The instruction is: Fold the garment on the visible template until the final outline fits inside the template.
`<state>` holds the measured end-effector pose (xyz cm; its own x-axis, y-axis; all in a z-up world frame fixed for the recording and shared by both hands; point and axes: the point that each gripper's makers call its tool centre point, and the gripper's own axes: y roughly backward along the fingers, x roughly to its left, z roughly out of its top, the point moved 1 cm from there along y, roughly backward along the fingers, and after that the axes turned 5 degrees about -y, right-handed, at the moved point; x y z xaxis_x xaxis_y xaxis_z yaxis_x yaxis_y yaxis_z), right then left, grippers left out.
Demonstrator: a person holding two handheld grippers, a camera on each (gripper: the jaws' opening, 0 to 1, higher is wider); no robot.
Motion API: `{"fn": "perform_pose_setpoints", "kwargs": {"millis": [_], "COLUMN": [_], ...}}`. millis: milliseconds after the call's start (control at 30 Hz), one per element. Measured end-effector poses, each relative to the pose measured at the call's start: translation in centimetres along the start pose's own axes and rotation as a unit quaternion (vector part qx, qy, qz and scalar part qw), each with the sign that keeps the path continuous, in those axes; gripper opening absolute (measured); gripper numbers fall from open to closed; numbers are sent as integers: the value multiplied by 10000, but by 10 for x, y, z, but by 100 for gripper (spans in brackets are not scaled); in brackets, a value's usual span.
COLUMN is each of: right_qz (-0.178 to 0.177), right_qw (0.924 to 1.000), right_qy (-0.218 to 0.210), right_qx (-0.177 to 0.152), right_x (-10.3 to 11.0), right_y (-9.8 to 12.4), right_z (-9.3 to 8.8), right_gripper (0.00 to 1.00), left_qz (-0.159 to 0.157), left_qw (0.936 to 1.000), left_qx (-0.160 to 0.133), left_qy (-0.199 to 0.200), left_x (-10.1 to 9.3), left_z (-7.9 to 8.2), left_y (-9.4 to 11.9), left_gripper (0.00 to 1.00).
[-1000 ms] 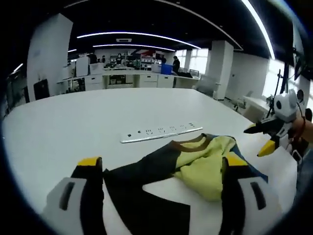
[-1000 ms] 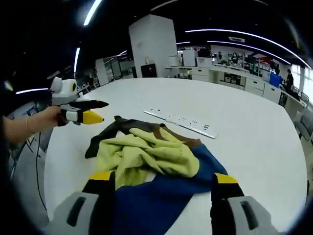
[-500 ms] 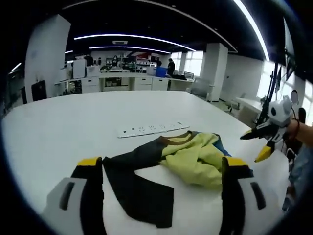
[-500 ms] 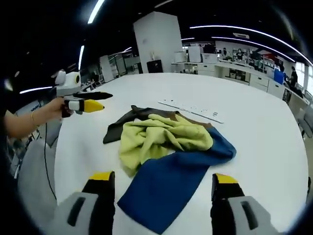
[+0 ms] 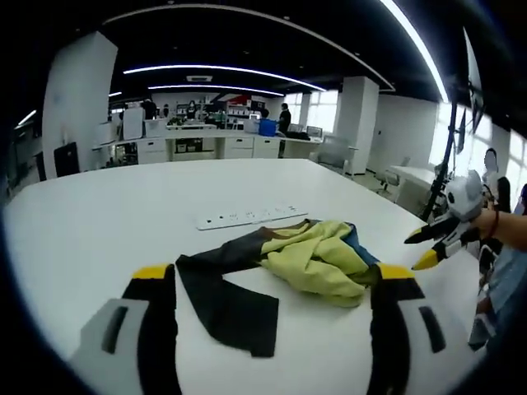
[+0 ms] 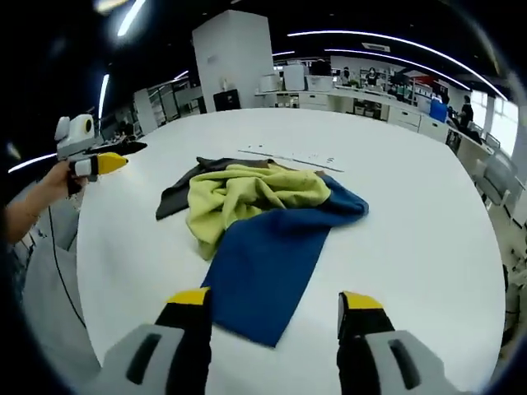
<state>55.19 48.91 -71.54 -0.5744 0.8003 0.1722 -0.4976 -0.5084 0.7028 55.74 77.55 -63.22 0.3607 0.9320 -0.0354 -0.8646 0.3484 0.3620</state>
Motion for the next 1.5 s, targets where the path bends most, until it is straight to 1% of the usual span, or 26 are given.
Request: {"fn": "perform_pose_setpoints", "kwargs": {"millis": [100, 167, 233, 300, 367, 433, 533, 633, 733, 800, 900, 1033, 1167, 1300, 1500], "right_qz": [-111, -146, -189, -196, -408, -506, -630, -707, -814, -850, -961, -1128, -1211, -1258, -1455], "right_qw": [9998, 9995, 9992, 9989, 9978, 9968, 9936, 9902, 9853, 9836, 9813, 9749, 9704, 9664, 9589], "right_qy": [-129, -253, -328, -357, -425, -517, -873, -1155, -1476, -1575, -1659, -1904, -2063, -2215, -2406], "right_qx": [66, 103, 136, 238, 305, 331, 332, 336, 257, 216, 187, 253, 333, 342, 383], "right_x": [0, 1, 1, 3, -1, -2, -2, 0, 0, 1, 1, 3, 5, 6, 8], "right_y": [1, 2, 2, 1, 2, 1, 0, -2, -3, -4, -4, -6, -9, -14, -18], "right_z": [-10, -16, -21, -27, -32, -36, -42, -47, -48, -47, -47, -52, -56, -53, -51], "right_gripper": [56, 54, 52, 49, 48, 45, 41, 35, 34, 33, 31, 29, 27, 23, 19], "left_qz": [-65, -57, -62, -11, 33, 15, -8, -13, -29, -42, -72, -59, -49, -64, -83], "left_qw": [10000, 9999, 10000, 9999, 9995, 9993, 9993, 9994, 9994, 9994, 9995, 9995, 9996, 9995, 9995], "left_qx": [-1, 46, 16, -30, 42, 2, -42, -73, -108, -94, 0, 47, 118, 161, 176], "left_qy": [3, -71, -72, -126, -301, -368, -382, -324, -313, -315, -305, -293, -242, -248, -232], "left_x": [-4, -6, -8, -8, -9, -13, -17, -18, -21, -22, -25, -26, -25, -26, -28], "left_z": [-2, -5, -5, -4, -4, -2, 0, 2, 4, 3, -1, -6, -11, -15, -16], "left_y": [6, 12, 17, 20, 22, 26, 30, 33, 35, 37, 39, 44, 47, 50, 53], "left_gripper": [96, 96, 96, 93, 92, 91, 90, 89, 89, 89, 89, 88, 89, 89, 89]}}
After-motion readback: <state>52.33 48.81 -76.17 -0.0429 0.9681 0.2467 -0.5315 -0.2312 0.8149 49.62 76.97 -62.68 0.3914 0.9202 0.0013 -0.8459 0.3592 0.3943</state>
